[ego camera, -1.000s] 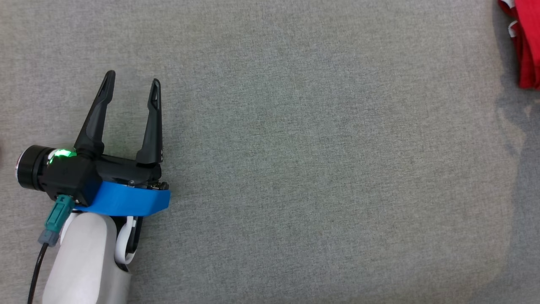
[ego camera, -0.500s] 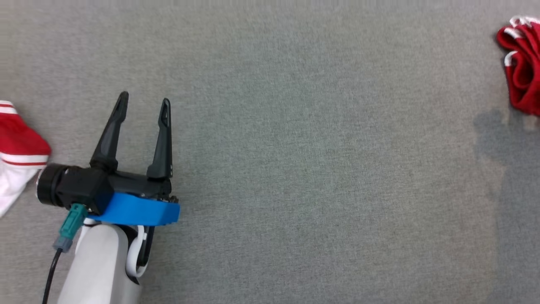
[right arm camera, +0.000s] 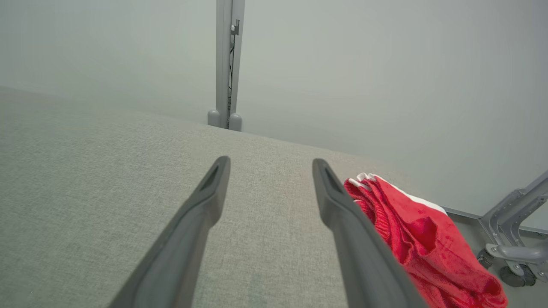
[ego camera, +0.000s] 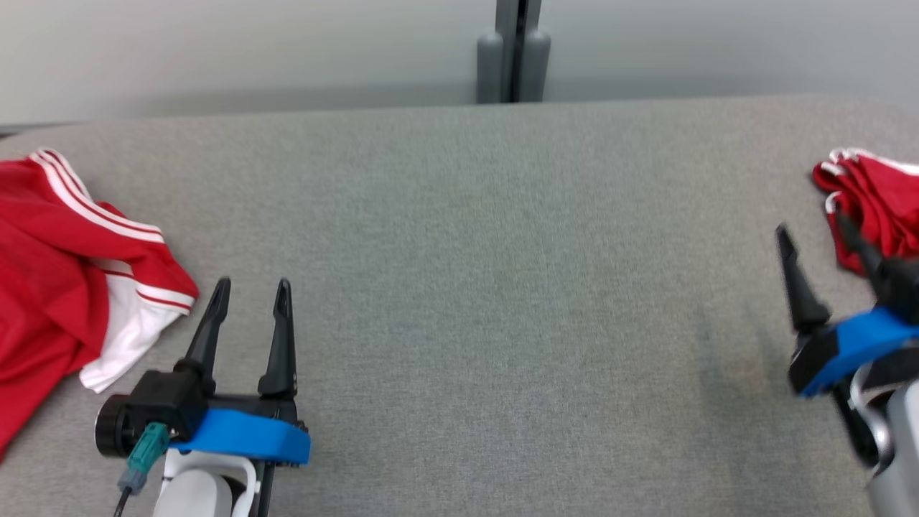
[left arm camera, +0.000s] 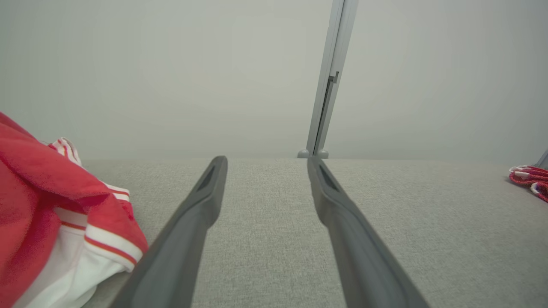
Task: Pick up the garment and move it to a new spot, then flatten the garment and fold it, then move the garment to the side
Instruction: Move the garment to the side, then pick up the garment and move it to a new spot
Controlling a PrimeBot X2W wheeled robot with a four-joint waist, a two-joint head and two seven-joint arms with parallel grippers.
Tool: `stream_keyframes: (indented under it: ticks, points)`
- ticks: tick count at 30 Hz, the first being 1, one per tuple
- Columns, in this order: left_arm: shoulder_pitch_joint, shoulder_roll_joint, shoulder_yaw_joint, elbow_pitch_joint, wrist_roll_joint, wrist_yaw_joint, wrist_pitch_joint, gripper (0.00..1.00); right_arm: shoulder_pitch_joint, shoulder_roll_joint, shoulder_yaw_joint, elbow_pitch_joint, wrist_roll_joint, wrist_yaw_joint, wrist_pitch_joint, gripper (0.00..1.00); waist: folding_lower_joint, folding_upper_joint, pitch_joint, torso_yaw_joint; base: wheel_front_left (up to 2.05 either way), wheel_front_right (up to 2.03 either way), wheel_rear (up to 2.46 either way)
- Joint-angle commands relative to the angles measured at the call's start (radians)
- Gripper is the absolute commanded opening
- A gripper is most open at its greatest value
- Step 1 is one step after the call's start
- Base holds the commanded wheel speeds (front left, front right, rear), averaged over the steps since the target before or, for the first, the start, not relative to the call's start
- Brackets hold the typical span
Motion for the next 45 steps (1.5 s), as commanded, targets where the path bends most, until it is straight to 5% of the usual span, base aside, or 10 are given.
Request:
stream_keyframes:
  ticks: [1,9,16,35,45]
  points:
    - [0.013,-0.004,0.008,0.003,-0.002,0.007,-0.002,1.0,0.041,0.02,-0.004,-0.026,0.011,0.0,-0.005,1.0,0.0003,0.0002,-0.025,-0.007,0.0,0.0,0.0]
    - [0.104,-0.014,0.043,0.023,0.0,0.006,-0.002,1.0,0.262,0.182,-0.089,-0.198,0.023,0.0,-0.025,1.0,0.0003,0.0002,-0.12,0.019,0.0,0.0,0.0]
    - [0.163,-0.018,0.06,0.041,0.006,0.003,-0.002,1.0,0.365,0.252,-0.132,-0.263,-0.003,0.0,-0.017,1.0,0.0003,0.0002,-0.169,0.023,0.0,0.0,0.0]
    - [0.18,-0.023,0.06,0.059,0.017,-0.006,-0.003,1.0,0.437,0.283,-0.145,-0.3,-0.011,0.0,0.003,1.0,0.0003,0.0002,-0.191,0.02,0.0,0.0,0.0]
    - [0.161,-0.017,0.073,0.043,0.027,-0.006,-0.003,1.0,0.421,0.283,-0.114,-0.266,-0.006,0.0,-0.016,1.0,0.0003,0.0002,-0.185,0.1,0.0,0.0,0.0]
